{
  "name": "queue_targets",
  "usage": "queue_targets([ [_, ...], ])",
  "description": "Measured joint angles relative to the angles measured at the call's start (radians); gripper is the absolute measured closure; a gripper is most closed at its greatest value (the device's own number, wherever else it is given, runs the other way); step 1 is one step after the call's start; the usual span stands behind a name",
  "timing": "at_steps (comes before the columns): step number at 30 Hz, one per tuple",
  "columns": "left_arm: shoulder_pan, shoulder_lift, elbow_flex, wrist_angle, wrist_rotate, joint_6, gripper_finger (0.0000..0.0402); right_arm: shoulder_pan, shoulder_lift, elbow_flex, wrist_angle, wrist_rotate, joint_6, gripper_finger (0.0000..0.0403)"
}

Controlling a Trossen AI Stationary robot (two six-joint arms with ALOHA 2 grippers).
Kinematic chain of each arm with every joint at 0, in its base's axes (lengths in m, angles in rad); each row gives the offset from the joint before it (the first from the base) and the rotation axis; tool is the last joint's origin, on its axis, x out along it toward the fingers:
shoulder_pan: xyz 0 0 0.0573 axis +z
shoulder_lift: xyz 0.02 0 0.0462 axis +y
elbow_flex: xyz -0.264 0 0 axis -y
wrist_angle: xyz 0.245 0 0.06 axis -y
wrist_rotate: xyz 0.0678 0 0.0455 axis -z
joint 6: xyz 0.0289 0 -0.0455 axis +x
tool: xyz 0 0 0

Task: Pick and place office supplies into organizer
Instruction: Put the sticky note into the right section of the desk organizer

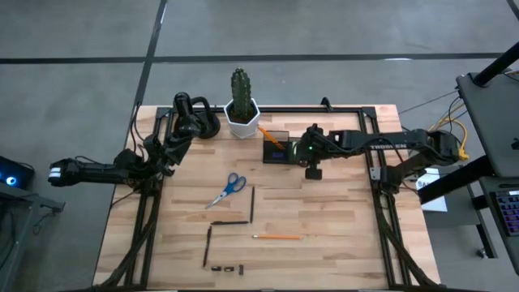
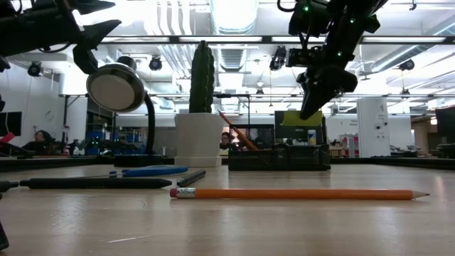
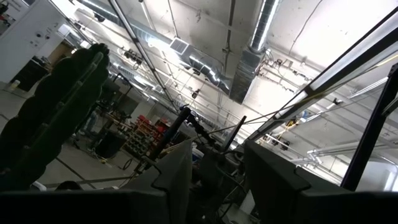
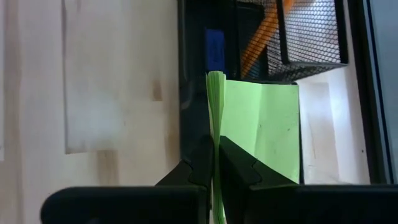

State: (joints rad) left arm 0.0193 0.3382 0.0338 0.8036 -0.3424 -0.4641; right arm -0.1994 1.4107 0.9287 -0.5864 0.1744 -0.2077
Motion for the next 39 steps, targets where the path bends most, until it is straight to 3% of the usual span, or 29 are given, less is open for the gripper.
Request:
queue_targets([
  [16, 0.000, 0.000, 0.000, 0.000, 0.000, 0.000, 0.0272, -0.055, 0.101, 0.000, 0.050, -0.003, -0.092, 0.0394],
  [21, 0.000, 0.001, 0.000, 0.000, 0.000, 0.000, 0.0272, -0.083, 0.119, -0.001, 0.052, -0.065, -0.101, 0.0394],
  [39, 0.000, 0.002, 0.000, -0.002, 0.000, 0.000, 0.0272, -0.135, 0.196, -0.001, 0.099, -0.123, -0.145, 0.0394],
])
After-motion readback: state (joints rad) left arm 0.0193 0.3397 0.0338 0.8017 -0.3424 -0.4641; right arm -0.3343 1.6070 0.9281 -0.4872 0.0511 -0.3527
